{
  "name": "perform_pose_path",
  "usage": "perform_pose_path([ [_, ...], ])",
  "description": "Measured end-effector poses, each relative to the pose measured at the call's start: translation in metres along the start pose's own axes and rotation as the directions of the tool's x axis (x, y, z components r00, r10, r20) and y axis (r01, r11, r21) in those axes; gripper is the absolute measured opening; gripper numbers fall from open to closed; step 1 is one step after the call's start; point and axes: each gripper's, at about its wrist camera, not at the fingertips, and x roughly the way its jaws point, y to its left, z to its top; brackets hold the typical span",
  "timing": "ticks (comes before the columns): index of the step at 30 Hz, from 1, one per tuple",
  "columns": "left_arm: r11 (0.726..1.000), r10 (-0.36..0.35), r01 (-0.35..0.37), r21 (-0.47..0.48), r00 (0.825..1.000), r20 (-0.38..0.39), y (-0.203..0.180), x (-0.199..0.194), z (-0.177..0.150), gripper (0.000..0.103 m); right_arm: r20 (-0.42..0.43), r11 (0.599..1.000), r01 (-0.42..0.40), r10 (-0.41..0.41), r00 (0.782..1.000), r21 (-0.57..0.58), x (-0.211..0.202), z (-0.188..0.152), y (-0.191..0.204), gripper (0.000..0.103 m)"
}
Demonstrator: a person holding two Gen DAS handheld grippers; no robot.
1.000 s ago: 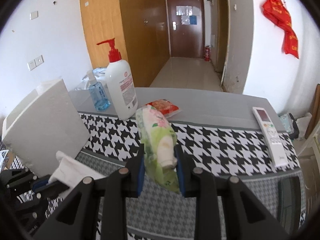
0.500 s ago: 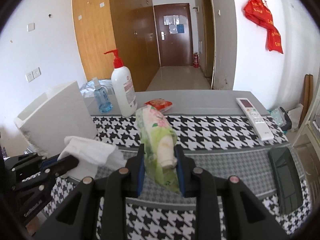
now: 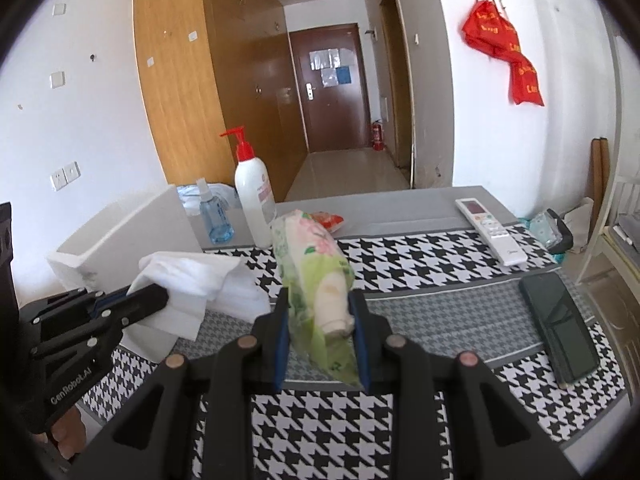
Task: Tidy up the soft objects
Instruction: 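Carry the paper towels and tissue pack over the foam box with both grippers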
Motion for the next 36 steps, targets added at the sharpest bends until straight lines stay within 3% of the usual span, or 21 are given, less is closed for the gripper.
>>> perform_pose_path([
  [15,0.999,0.028,-0.032,0.043,0.994,0.106,0.0,-0.027,0.034,0.007,0.113,1.0,0.003,0.0,0.994,-0.026,-0.04,0.016,0.014,0.032],
  [36,0.991,0.125,-0.132,0.019,0.969,0.212,0.021,-0.052,0.062,0.007,0.172,0.995,-0.044,0.059,0.983,-0.092,-0.045,0.038,0.041,0.032],
])
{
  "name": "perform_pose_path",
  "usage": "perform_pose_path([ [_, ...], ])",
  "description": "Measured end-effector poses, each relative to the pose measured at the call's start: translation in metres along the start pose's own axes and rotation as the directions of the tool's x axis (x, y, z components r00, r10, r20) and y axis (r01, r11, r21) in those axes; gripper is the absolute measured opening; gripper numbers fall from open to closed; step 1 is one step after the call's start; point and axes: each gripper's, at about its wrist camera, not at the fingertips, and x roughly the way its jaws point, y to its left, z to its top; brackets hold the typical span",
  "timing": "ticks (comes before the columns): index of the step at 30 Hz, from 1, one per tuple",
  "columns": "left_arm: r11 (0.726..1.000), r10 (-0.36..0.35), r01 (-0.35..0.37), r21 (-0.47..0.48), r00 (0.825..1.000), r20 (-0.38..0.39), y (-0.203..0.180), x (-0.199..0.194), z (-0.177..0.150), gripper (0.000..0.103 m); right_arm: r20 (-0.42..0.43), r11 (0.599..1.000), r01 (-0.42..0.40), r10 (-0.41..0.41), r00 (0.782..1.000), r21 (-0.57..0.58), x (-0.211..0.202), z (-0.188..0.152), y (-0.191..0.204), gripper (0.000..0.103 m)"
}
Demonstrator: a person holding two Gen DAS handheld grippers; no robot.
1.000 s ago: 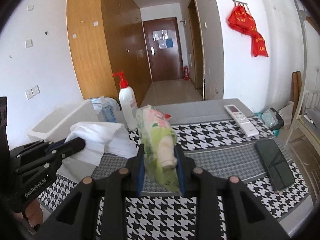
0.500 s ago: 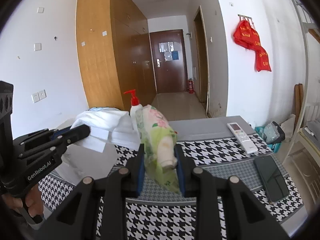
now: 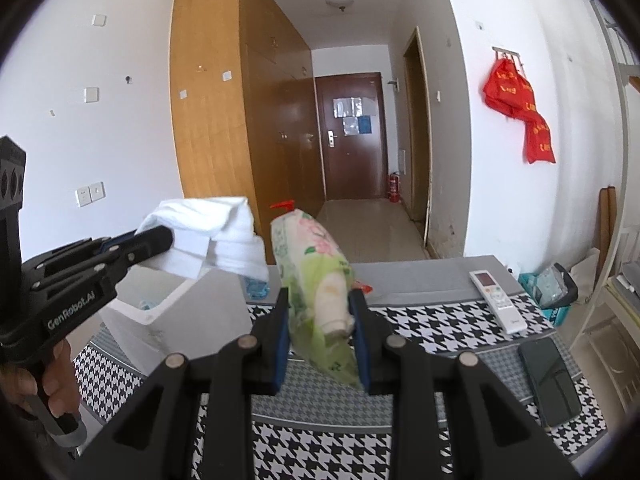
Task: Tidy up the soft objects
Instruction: 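Carry the paper towels and tissue pack over the foam box with both grippers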
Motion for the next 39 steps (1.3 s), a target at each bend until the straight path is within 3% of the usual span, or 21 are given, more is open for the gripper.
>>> perform_pose_path([
  [20,0.987,0.146,-0.145,-0.064,0.989,0.02,0.049,-0.019,0.0,0.007,-0.003,0.989,-0.134,0.134,0.991,-0.069,0.024,0.012,0.047,0.032],
  [39,0.961,0.245,-0.252,-0.115,0.967,-0.073,0.087,-0.007,-0.015,0.007,-0.026,0.966,-0.231,0.23,0.973,-0.118,0.042,0.016,0.079,0.032],
])
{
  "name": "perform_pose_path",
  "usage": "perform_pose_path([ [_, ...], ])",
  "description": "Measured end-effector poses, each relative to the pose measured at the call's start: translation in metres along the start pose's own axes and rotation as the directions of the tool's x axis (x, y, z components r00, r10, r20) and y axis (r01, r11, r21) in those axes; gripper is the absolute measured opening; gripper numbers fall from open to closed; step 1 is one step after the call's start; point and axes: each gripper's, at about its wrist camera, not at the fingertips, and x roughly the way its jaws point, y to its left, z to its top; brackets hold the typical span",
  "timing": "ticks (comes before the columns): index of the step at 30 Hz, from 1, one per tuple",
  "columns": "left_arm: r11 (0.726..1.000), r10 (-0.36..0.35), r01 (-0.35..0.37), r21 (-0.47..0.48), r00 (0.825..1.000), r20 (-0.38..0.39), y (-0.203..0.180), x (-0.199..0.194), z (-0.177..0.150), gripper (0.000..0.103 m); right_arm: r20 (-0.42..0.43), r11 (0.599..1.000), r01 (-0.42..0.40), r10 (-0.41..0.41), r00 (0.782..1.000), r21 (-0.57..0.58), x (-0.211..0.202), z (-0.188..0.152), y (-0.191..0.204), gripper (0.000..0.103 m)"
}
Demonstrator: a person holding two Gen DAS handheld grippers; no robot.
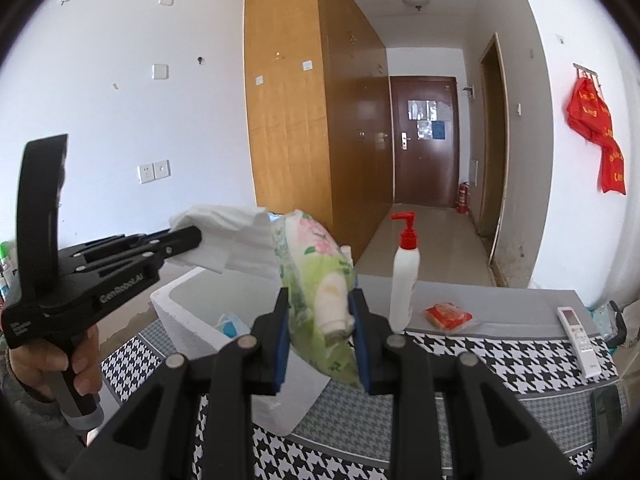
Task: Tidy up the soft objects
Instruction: 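Carry the paper towels and tissue pack over the foam box with both grippers, then open the left gripper to drop the paper towels into the foam box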
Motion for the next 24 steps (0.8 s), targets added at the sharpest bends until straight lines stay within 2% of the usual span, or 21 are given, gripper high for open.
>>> perform_pose_path([
  [12,0.999,0.011,-0.015,-0.04,0.996,-0.094,0.009,0.029,-0.006,0.007,-0.008,1.0,0.006,-0.006,1.0,-0.016,0.006,0.001,0.003,0.032],
  [15,0.999,0.017,-0.022,-0.036,0.992,-0.124,0.011,0.036,-0.007,0.01,-0.009,1.0,0.009,-0.009,1.0,-0.017,0.008,0.001,0.004,0.032],
  [17,0.999,0.017,-0.022,-0.037,0.989,-0.146,0.012,0.04,-0.009,0.019,-0.01,1.0,0.011,-0.011,1.0,-0.02,0.009,0.002,0.005,0.032],
  [18,0.999,0.016,-0.021,-0.035,0.988,-0.154,0.013,0.041,-0.01,0.032,-0.01,1.0,0.012,-0.012,1.0,-0.021,0.009,0.002,0.005,0.032],
  [19,0.999,0.015,-0.02,-0.029,0.987,-0.16,0.013,0.042,-0.011,0.041,-0.009,1.0,0.014,-0.014,1.0,-0.024,0.009,0.002,0.006,0.032],
  [20,0.999,0.02,-0.025,-0.028,0.987,-0.157,0.014,0.042,-0.012,0.056,-0.008,0.999,0.018,-0.018,1.0,-0.027,0.01,0.003,0.007,0.032],
  [21,0.999,0.029,-0.033,-0.029,0.989,-0.147,0.015,0.04,-0.013,0.067,-0.008,0.999,0.02,-0.02,1.0,-0.028,0.011,0.003,0.007,0.032],
  [24,0.999,0.043,-0.046,-0.02,0.993,-0.114,0.017,0.033,-0.013,0.087,-0.007,0.999,0.022,-0.023,1.0,-0.028,0.013,0.006,0.008,0.032],
])
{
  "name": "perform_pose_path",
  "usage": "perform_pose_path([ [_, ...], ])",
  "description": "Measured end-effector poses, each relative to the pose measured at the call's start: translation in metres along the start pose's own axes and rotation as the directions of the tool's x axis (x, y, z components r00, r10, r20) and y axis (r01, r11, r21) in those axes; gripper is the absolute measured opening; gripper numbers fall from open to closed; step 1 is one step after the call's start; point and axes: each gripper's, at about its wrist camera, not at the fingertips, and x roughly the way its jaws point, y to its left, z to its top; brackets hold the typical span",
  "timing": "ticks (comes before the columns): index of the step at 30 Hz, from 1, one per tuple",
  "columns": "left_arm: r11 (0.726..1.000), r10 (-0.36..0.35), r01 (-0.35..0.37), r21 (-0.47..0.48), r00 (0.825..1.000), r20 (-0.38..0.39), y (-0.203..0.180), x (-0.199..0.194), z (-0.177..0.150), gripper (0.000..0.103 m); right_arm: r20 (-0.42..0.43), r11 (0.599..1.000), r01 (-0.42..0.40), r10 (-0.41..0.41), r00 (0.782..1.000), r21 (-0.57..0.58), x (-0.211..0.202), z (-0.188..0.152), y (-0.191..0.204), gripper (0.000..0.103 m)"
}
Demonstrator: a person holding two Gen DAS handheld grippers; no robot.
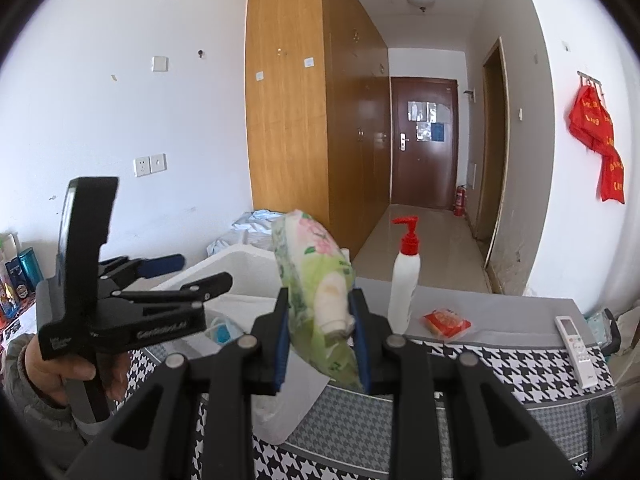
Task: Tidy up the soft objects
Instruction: 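Open the left gripper to drop the paper towels into the foam box, then lower the tissue pack into the foam box and open the right gripper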
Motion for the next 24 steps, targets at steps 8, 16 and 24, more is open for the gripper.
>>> perform_pose_path([
  [8,0.999,0.015,-0.011,-0.053,0.997,0.071,0.021,-0.021,0.0,0.102,-0.007,1.0,0.003,-0.003,1.0,-0.011,0.007,0.004,0.006,0.032],
  [16,0.997,0.051,-0.045,-0.063,0.994,0.097,0.038,-0.036,-0.003,0.102,-0.016,0.999,-0.02,0.019,1.0,-0.026,0.019,0.011,0.018,0.032],
  [24,0.995,0.057,-0.048,-0.088,0.993,0.105,0.055,-0.046,-0.01,0.102,-0.025,0.997,-0.054,0.053,0.998,-0.047,0.031,0.018,0.032,0.032],
])
